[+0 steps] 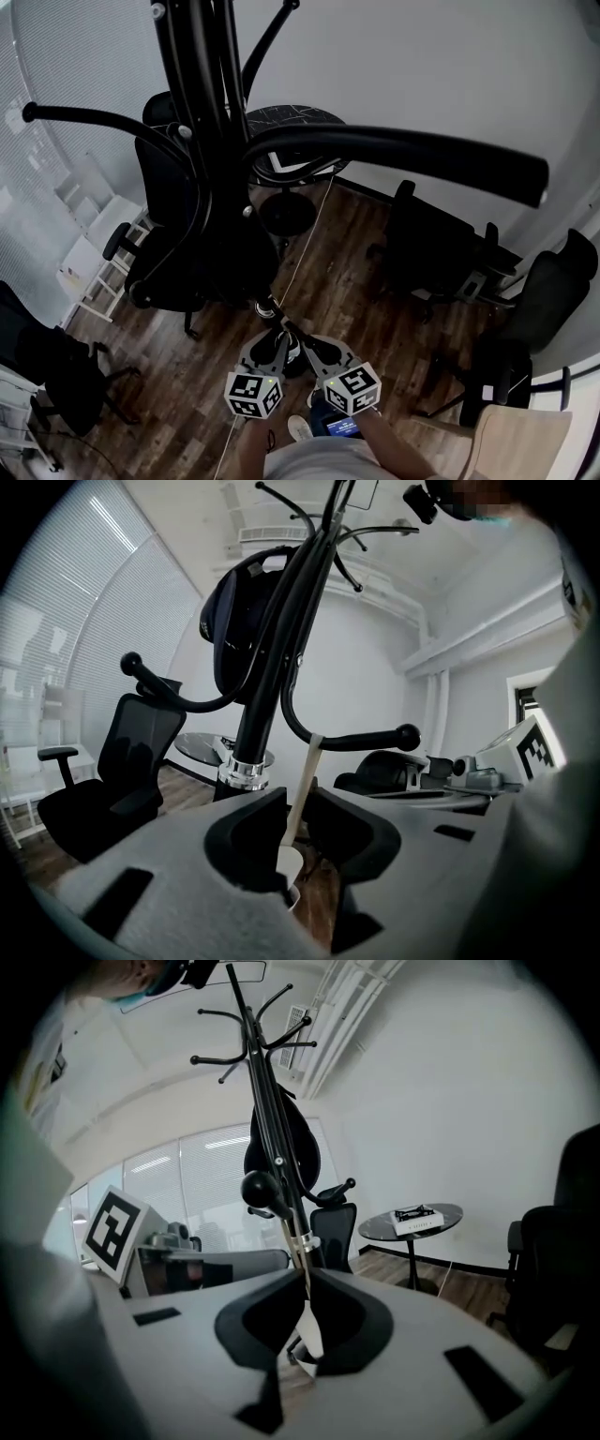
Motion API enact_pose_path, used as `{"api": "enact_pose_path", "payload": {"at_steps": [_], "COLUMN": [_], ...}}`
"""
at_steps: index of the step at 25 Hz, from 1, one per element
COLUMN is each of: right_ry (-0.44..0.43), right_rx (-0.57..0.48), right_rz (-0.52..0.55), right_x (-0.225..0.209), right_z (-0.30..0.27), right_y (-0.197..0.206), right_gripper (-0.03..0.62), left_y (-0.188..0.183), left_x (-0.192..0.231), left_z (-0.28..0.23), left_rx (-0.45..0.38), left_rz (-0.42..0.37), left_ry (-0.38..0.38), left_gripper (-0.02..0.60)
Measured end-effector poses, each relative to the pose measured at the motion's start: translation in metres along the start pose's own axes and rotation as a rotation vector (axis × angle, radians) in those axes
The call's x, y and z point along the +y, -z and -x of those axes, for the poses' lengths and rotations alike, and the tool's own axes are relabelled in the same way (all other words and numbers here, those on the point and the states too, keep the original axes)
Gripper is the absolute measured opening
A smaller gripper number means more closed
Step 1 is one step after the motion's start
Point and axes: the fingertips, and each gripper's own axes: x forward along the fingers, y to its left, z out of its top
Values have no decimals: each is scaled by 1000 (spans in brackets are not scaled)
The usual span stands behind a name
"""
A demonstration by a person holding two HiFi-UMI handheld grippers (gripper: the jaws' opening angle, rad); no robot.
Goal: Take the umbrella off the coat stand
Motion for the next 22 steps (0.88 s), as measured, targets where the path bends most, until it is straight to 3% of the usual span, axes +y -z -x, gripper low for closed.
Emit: {"api": "enact_pose_path", "payload": {"at_steps": [10,22], "right_ry": [-19,-20], "right_rx": [31,55], "right_rz": [35,37], "right_x": [-6,-10], "right_z": [-14,-18], "right_y": [2,6], "right_gripper": [15,15], "left_y": [-5,-3], "left_x": [3,1], "left_z": [-15,-21], "left_rx": [4,14], "left_rz": [-37,-57], "left_ry": [17,33], "left_gripper": [81,34]}}
